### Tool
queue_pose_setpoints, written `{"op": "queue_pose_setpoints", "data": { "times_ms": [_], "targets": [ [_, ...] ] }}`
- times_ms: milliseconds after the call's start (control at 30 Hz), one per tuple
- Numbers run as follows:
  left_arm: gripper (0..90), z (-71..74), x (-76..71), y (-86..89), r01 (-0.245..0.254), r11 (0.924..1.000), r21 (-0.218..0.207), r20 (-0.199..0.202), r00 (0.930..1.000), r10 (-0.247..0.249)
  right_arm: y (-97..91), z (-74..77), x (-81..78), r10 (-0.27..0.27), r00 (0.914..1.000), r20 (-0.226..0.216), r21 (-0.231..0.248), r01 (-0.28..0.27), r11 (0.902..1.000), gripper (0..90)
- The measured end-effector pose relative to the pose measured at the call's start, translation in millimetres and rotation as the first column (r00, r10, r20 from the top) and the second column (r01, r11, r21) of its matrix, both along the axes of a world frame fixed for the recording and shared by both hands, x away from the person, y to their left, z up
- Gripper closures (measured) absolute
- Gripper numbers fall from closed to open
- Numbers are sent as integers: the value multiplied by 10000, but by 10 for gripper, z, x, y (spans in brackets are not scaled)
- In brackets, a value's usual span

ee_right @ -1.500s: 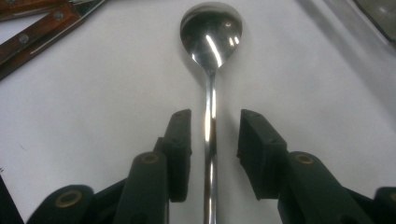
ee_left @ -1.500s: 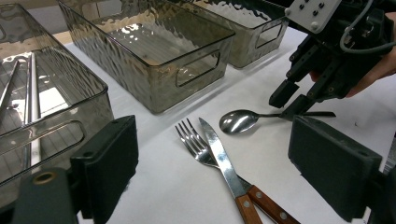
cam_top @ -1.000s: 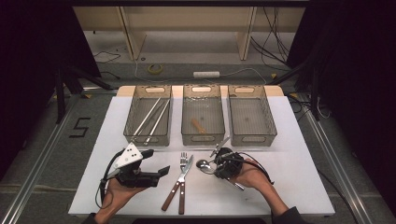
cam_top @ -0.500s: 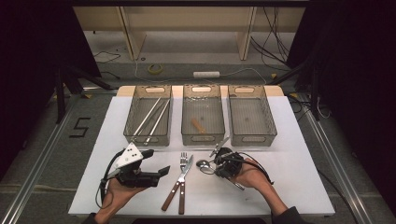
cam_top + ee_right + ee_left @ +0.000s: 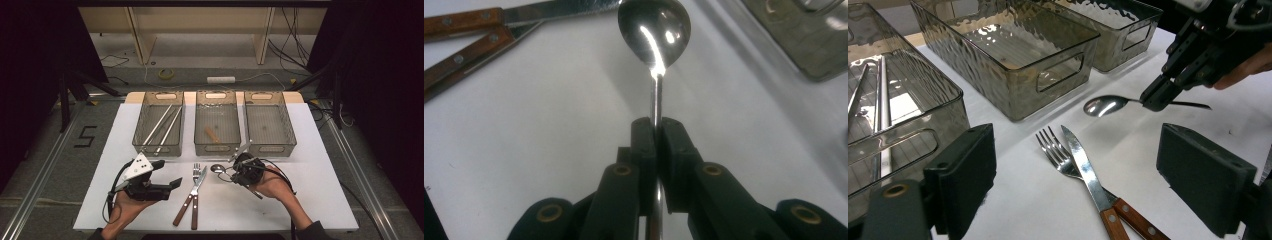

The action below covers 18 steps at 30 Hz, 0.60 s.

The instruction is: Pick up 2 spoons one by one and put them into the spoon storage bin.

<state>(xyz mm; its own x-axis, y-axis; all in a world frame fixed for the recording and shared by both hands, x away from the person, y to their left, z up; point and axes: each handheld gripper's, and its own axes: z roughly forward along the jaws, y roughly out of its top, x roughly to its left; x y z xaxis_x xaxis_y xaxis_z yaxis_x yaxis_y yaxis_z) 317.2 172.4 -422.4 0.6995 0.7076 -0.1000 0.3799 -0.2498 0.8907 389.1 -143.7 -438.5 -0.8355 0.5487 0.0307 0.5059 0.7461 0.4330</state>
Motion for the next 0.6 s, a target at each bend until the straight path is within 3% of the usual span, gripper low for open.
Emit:
{"op": "queue_pose_setpoints", "data": {
  "times_ms": [600],
  "targets": [
    [153,-8,1,-2,-11,10000,-49,7,10000,11,-25,434,176,-343,9956,868,813,273,9963,859]
  ]
}}
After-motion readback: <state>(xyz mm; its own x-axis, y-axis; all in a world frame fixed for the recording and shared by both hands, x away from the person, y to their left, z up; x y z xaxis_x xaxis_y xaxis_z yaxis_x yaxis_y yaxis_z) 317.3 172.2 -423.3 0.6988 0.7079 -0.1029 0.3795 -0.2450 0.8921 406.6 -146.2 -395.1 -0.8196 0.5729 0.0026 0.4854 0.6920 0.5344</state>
